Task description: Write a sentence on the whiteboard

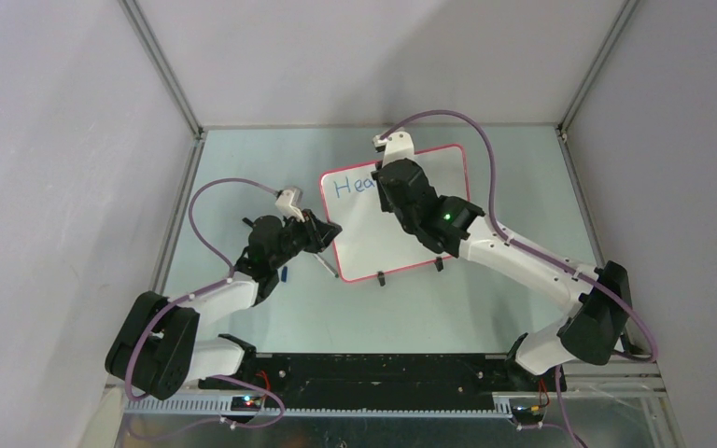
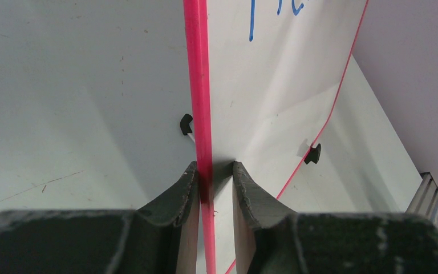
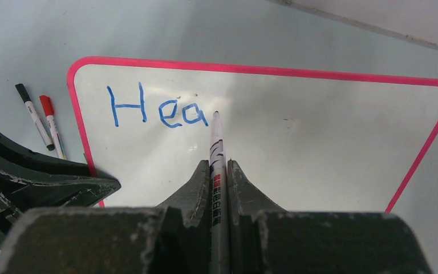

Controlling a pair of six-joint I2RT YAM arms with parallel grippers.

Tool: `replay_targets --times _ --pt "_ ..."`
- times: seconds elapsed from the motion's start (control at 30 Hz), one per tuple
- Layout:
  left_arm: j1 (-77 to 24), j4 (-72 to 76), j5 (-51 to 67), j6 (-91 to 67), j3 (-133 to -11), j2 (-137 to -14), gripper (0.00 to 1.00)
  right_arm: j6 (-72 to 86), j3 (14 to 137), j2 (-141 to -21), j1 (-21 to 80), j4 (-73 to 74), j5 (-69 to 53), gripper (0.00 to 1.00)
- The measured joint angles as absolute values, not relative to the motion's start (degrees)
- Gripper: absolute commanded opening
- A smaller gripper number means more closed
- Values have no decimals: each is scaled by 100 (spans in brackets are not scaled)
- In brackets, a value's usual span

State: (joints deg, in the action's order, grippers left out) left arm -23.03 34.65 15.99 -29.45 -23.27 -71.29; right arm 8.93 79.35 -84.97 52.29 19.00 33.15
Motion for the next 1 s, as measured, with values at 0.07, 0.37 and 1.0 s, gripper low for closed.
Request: replay_targets --times 0.07,0.37,1.0 --pt "-2303 3465 1599 -2945 -2327 -7129 18 895 7924 -8497 5238 1894 3315 0" --pt "-2303 3465 1599 -2945 -2327 -7129 18 895 7922 -8517 5247 1848 3328 0" --pt "-2314 3457 1564 -2945 -2327 -7120 18 803 7918 -8434 5319 1837 3518 0"
